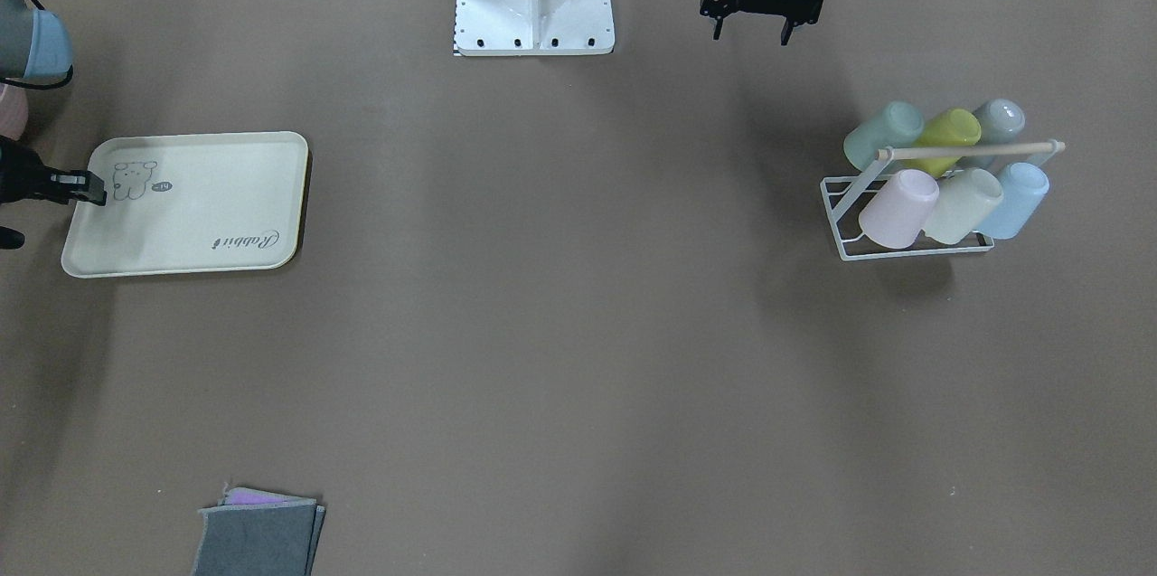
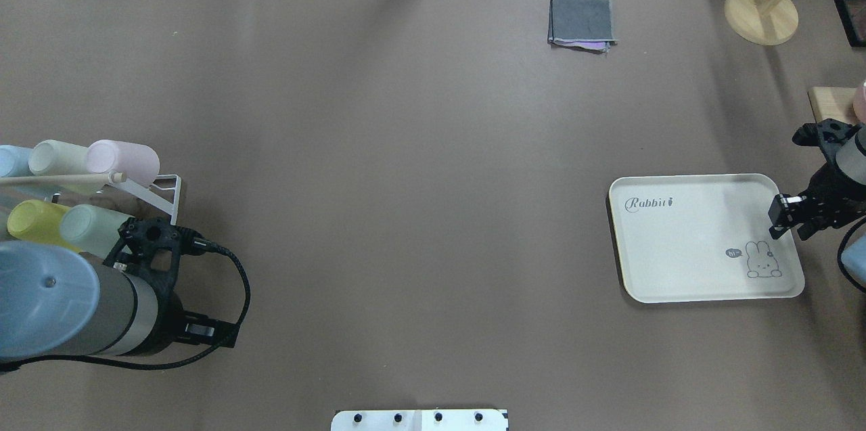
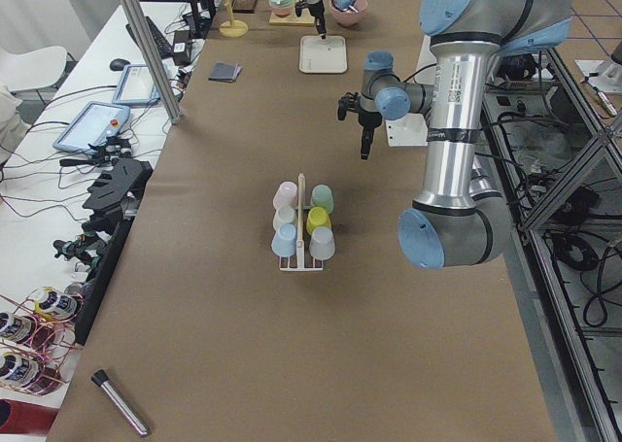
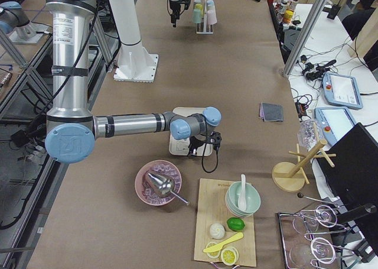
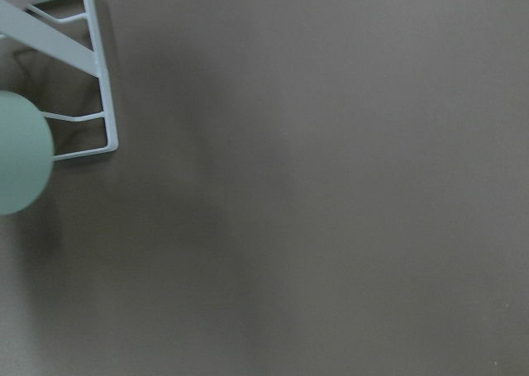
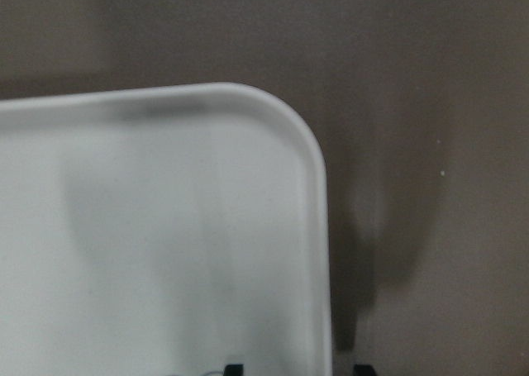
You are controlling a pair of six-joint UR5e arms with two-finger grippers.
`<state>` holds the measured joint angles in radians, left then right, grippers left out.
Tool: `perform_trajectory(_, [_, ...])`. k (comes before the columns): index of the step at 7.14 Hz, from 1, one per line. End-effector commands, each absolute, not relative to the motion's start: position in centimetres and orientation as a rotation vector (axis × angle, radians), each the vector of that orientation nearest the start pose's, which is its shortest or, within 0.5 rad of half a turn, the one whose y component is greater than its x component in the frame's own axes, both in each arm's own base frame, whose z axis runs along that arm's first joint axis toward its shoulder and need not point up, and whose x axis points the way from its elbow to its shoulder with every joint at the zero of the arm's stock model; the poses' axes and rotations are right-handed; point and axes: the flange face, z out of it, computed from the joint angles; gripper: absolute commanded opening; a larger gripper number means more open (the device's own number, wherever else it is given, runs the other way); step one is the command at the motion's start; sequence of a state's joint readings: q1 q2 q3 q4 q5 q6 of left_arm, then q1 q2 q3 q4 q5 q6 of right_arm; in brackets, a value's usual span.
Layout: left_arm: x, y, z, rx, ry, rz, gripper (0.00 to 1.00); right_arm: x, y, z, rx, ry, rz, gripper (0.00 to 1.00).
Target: Pick up and place green cup on tray
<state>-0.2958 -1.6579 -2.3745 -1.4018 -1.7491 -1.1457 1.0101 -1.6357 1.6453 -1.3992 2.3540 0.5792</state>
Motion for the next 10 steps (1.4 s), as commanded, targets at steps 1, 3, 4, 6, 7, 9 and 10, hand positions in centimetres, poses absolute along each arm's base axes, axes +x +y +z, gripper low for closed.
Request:
perform_trajectory(1, [39.5, -19.5, 28.9, 0.137, 0.715, 0.284, 0.98, -19.8, -43.3, 63.8, -0.283, -0.747, -0.051, 0.44])
perform_trajectory(3, [39.4, -19.2, 29.9, 0.193, 0.664, 0.484, 0.98, -19.7, -43.1, 64.1, -0.288, -0.744, -0.052, 0.44])
perform_trajectory(4, [39.3, -19.3, 30.4, 0.221, 0.616, 0.559, 0.98, -19.6, -42.9, 64.3, -0.291, -0.742, -0.05, 0.44])
perform_trajectory(6, [38.8, -19.7, 32.2, 0.3, 0.462, 0.746, 0.98, -19.6, -42.8, 64.6, -0.297, -0.739, -0.049, 0.44])
perform_trajectory(7, [38.8, -19.1, 33.4, 0.328, 0.375, 0.834, 0.98, -19.7, -42.7, 64.8, -0.301, -0.736, -0.049, 0.44])
perform_trajectory(9, [38.5, -18.8, 34.4, 0.372, 0.253, 1.049, 0.98, -19.7, -42.8, 64.9, -0.302, -0.734, -0.048, 0.37])
perform_trajectory(10, [38.6, -19.0, 34.8, 0.403, 0.18, 1.156, 0.98, -19.8, -42.9, 64.8, -0.3, -0.736, -0.048, 0.37])
